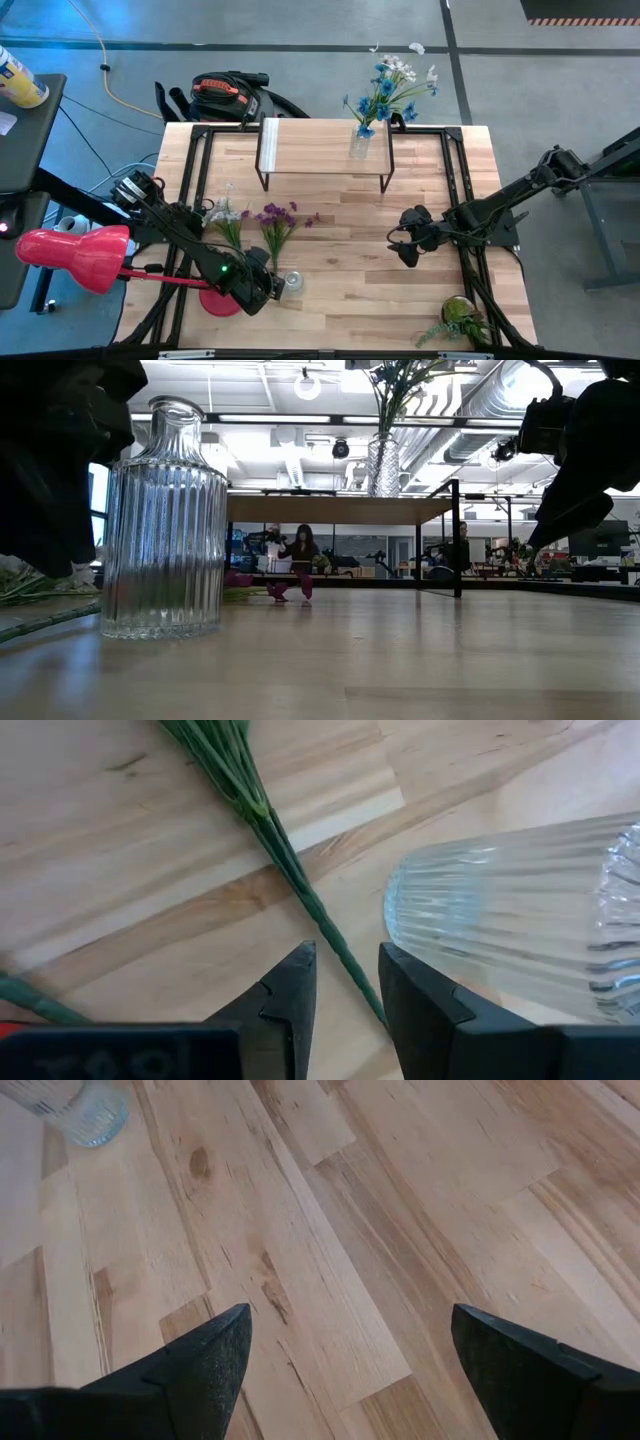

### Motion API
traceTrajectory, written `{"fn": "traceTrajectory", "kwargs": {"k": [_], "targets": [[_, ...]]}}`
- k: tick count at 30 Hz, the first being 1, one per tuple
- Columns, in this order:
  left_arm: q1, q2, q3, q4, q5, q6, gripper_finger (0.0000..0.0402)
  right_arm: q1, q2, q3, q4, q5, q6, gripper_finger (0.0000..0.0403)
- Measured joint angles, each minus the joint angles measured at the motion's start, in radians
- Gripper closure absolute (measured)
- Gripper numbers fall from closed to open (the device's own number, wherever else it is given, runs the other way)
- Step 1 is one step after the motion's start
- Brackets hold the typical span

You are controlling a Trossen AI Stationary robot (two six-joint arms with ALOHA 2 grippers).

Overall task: Pick and place flowers into a vace then onto a shelf
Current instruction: Put the violet flowers into the transparent vase

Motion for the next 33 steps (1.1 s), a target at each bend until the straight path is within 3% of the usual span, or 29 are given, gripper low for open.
{"fn": "traceTrajectory", "kwargs": {"k": [33], "targets": [[0.0,0.0,0.0,0.018,-0.014,0.0,0.0257,0.0,0.0,0.0,0.0,0.045,-0.038,0.0071]]}}
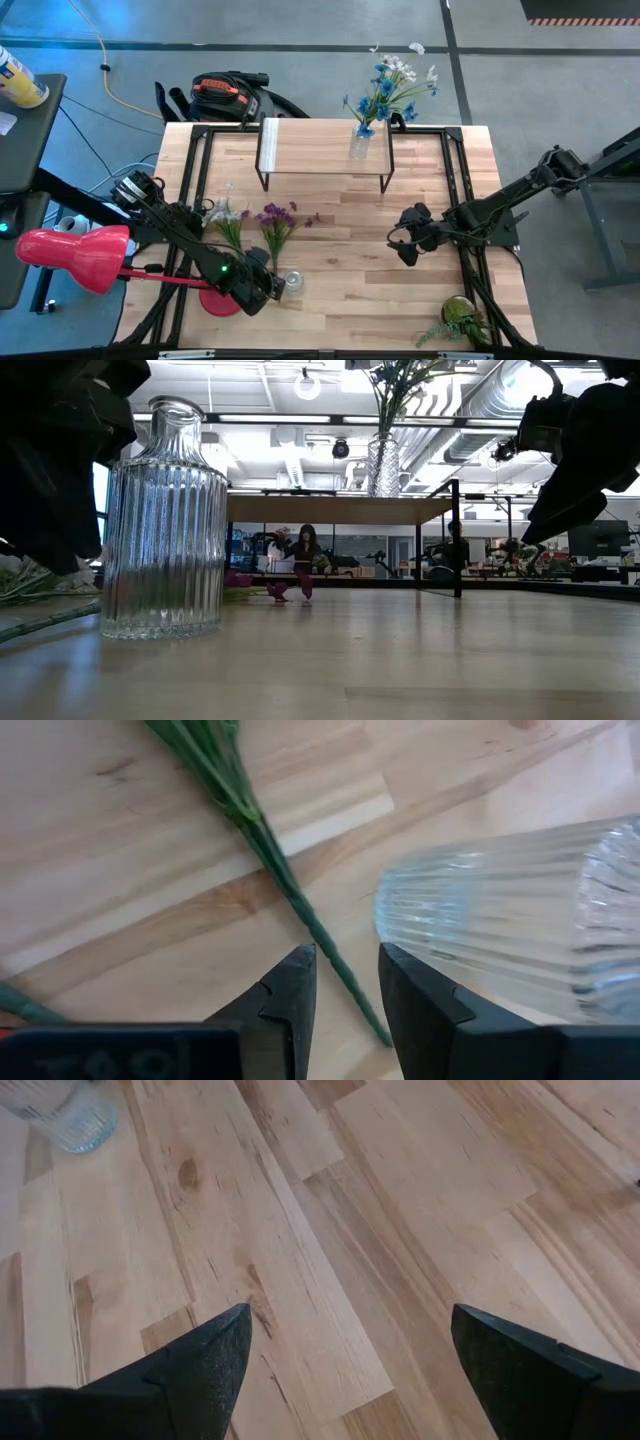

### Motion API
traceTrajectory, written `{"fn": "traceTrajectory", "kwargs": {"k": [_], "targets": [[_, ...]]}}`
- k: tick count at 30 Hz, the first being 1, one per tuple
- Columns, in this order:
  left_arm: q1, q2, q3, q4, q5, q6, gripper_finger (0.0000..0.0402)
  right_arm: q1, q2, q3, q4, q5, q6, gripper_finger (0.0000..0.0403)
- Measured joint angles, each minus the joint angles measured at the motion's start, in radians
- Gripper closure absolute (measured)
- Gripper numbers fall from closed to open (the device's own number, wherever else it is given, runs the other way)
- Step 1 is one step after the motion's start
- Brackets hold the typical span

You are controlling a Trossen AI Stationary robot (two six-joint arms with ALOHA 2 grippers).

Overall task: Pick and place flowers into a vace then onto a shelf
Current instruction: Put the violet flowers into the transparent vase

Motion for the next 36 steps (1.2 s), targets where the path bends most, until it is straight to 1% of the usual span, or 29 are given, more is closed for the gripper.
{"fn": "traceTrajectory", "kwargs": {"k": [2,7,11,15,19,22,25,30,36], "targets": [[0.0,0.0,0.0,0.02,0.011,0.024,0.0257,0.0,0.0,0.0,0.0,0.0,0.0,0.007],[-0.001,0.0,0.001,0.068,0.077,0.068,0.0257,0.0,0.0,0.0,0.0,0.0,0.0,0.007],[-0.026,0.0,0.038,0.128,0.039,0.178,0.0257,0.0,0.0,0.0,0.0,-0.003,-0.002,0.007],[-0.06,0.0,0.076,0.131,0.006,0.268,0.0257,0.0,0.0,0.0,0.0,-0.037,-0.015,0.0071],[-0.095,0.0,0.083,0.164,0.052,0.27,0.0257,0.0,0.0,0.0,0.009,-0.049,-0.005,0.0071],[-0.11,0.016,0.083,0.222,0.104,0.268,0.0257,0.0,0.0,0.0,0.04,-0.07,0.076,0.007],[-0.109,0.029,0.082,0.238,0.106,0.26,0.0257,-0.001,0.0,0.0,0.085,-0.066,0.138,0.0071],[-0.105,0.036,0.082,0.231,0.085,0.279,0.0257,-0.002,0.0,0.0,0.197,-0.055,0.035,0.0071],[-0.133,0.036,0.082,0.118,0.041,0.388,0.0257,-0.002,0.001,0.0,0.283,-0.038,-0.14,0.0071]]}}
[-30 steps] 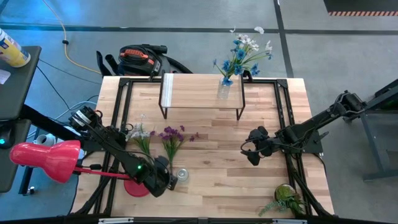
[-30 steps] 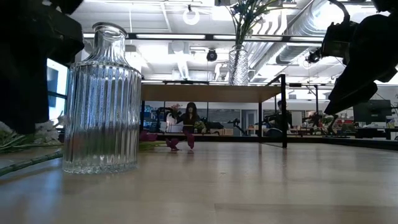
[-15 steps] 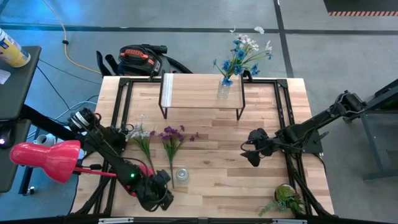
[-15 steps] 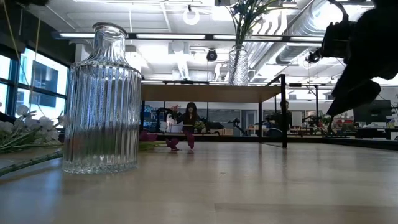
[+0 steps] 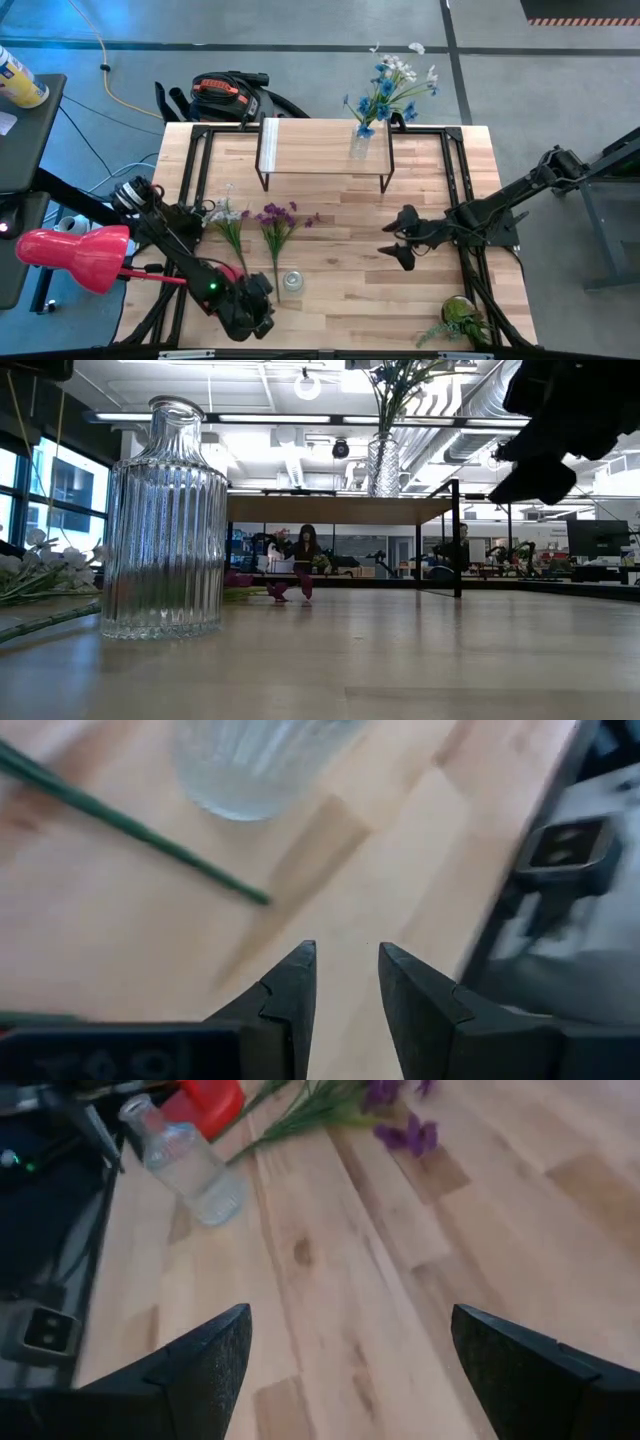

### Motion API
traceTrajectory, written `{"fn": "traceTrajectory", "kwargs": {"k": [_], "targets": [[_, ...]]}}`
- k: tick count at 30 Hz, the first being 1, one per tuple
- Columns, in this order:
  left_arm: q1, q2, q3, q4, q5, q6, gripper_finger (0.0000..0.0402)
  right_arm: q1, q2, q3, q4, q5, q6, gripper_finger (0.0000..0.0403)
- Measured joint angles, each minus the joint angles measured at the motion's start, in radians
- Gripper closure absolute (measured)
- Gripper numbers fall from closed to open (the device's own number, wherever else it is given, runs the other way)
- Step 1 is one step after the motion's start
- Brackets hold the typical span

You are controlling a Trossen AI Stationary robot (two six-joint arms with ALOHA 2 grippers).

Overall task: Pick and place flowers into a vace then onto a shelf
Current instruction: Put the violet flowers into the transparent vase

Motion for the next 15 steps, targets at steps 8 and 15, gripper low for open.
{"fn": "traceTrajectory", "kwargs": {"k": [8,15], "targets": [[0.016,0.041,0.0,-0.052,-0.122,0.076,0.0257,0.002,0.06,0.0,0.044,0.116,-0.178,0.0071],[0.086,0.121,-0.003,0.013,-0.121,0.117,0.0257,0.009,0.17,0.0,0.153,0.04,-0.314,0.0071]]}}
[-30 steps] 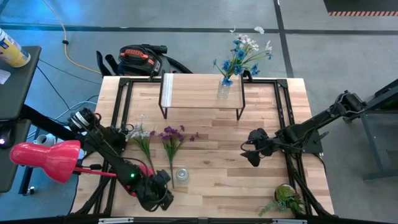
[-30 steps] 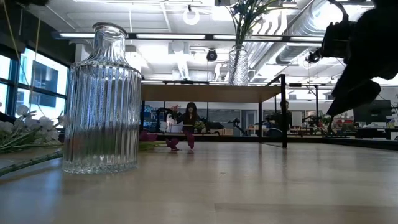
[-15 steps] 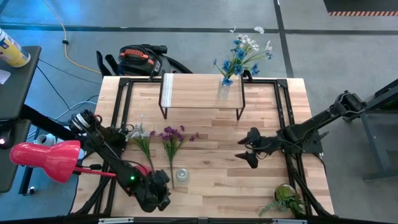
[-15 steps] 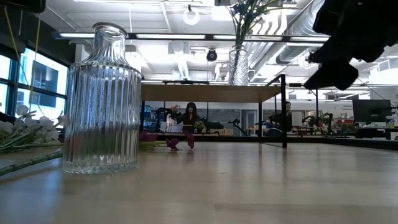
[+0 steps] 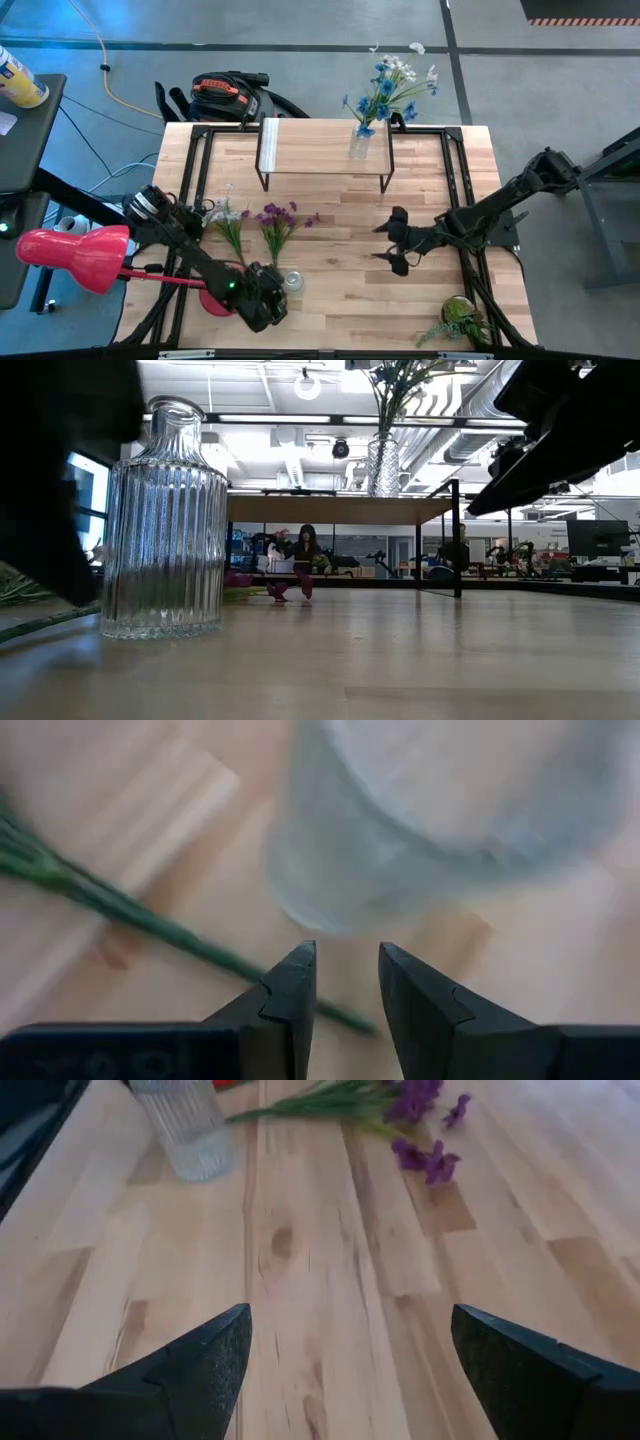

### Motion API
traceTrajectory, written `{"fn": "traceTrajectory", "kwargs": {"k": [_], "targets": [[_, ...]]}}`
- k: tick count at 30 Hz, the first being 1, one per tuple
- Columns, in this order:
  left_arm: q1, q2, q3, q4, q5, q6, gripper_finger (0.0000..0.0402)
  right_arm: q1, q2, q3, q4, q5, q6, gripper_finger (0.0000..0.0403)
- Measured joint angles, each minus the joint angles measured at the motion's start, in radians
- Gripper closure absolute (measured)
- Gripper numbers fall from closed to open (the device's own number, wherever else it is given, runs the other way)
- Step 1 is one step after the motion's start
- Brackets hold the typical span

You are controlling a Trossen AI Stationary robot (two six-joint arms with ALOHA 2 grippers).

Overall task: Pick and place flowers into a vace then onto a shelf
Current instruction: Put the violet flowers into the transparent vase

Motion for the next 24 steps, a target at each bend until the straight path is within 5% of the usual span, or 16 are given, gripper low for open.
{"fn": "traceTrajectory", "kwargs": {"k": [6,15,24], "targets": [[0.078,0.022,0.002,0.039,-0.001,0.008,0.0257,-0.001,0.031,0.0,0.039,0.007,0.022,0.0071],[0.237,0.024,0.002,0.068,-0.036,0.009,0.0257,-0.05,0.032,0.0,0.04,0.012,-0.195,0.0071],[0.269,0.023,0.002,0.067,0.224,0.076,0.0257,-0.161,0.032,0.0,0.038,0.031,-0.076,0.0071]]}}
